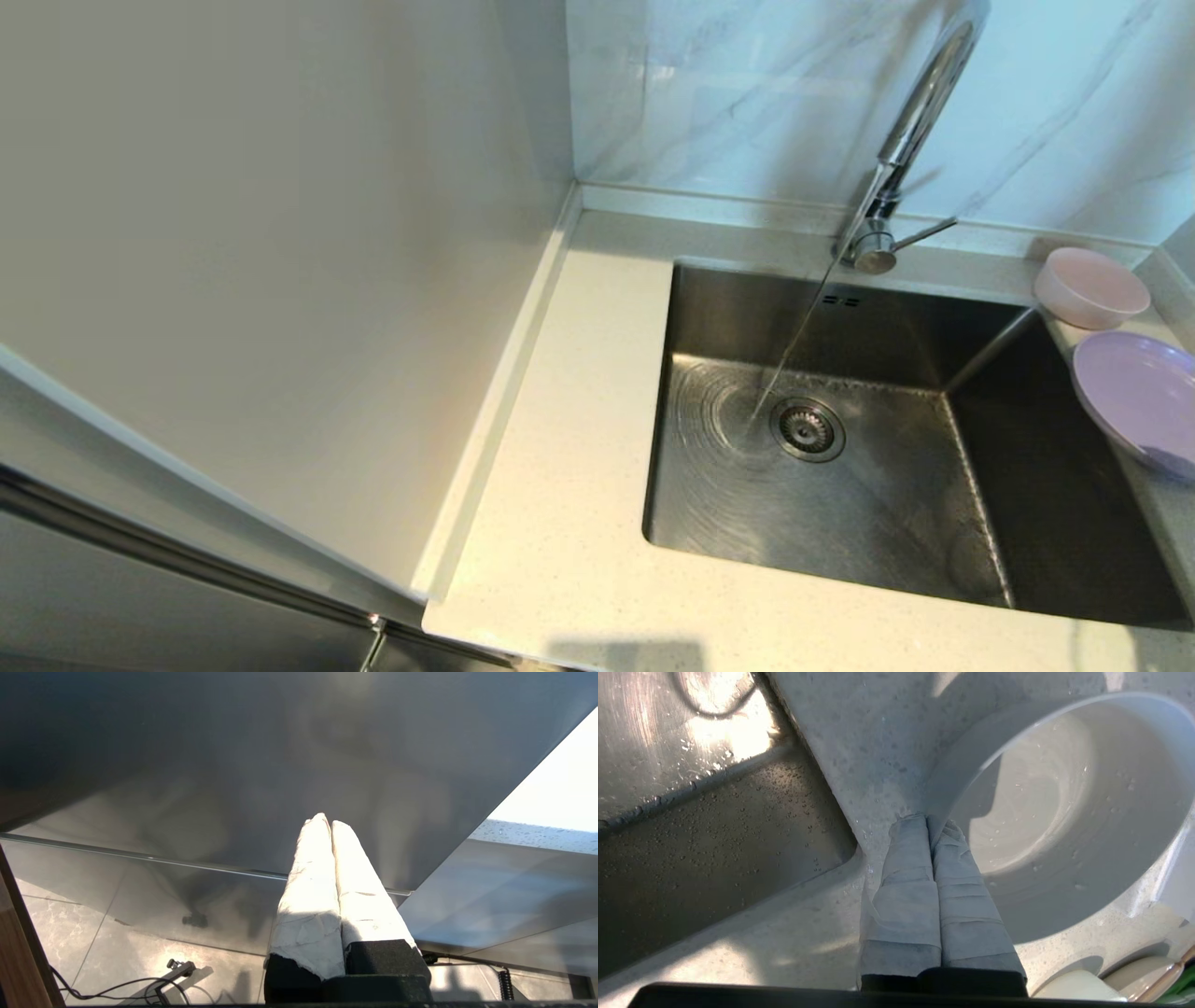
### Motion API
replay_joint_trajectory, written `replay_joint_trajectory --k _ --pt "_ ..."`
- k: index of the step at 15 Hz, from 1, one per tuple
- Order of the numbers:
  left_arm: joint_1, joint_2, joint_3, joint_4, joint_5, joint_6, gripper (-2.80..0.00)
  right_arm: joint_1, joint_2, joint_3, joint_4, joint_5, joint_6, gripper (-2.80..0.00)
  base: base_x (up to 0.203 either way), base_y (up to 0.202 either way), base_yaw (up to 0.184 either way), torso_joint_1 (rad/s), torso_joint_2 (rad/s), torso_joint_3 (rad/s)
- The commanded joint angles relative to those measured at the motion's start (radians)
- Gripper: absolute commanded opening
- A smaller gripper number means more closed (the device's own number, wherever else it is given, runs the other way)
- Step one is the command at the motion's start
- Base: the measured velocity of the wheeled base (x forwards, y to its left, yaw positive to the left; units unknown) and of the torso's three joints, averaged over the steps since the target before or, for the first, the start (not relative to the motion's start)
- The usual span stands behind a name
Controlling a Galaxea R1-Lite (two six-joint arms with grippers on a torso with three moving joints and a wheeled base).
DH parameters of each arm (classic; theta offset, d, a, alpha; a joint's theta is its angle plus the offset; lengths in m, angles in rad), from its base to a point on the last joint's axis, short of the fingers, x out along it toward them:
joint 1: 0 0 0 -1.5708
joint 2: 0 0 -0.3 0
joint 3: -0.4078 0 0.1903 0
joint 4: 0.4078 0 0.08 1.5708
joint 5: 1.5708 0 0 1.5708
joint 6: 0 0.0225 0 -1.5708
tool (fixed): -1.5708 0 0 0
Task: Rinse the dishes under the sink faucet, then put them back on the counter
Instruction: Pick up the bowl
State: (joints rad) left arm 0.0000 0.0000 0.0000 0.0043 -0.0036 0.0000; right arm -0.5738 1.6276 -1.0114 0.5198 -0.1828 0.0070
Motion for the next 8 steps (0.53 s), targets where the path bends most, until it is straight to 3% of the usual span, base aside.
replay_joint_trajectory --k 1,6,8 --pt "0.000 0.000 0.000 0.000 0.000 0.000 -2.80 0.001 -0.059 0.023 0.004 -0.001 -0.008 -2.80 0.000 0.000 0.000 0.000 0.00 0.000" --pt "0.000 0.000 0.000 0.000 0.000 0.000 -2.80 0.029 -0.312 0.136 0.007 -0.004 -0.165 -2.80 0.000 0.000 0.000 0.000 0.00 0.000" --pt "0.000 0.000 0.000 0.000 -0.001 0.000 -2.80 0.166 -0.388 0.143 0.023 0.012 -0.201 -2.80 0.000 0.000 0.000 0.000 0.00 0.000"
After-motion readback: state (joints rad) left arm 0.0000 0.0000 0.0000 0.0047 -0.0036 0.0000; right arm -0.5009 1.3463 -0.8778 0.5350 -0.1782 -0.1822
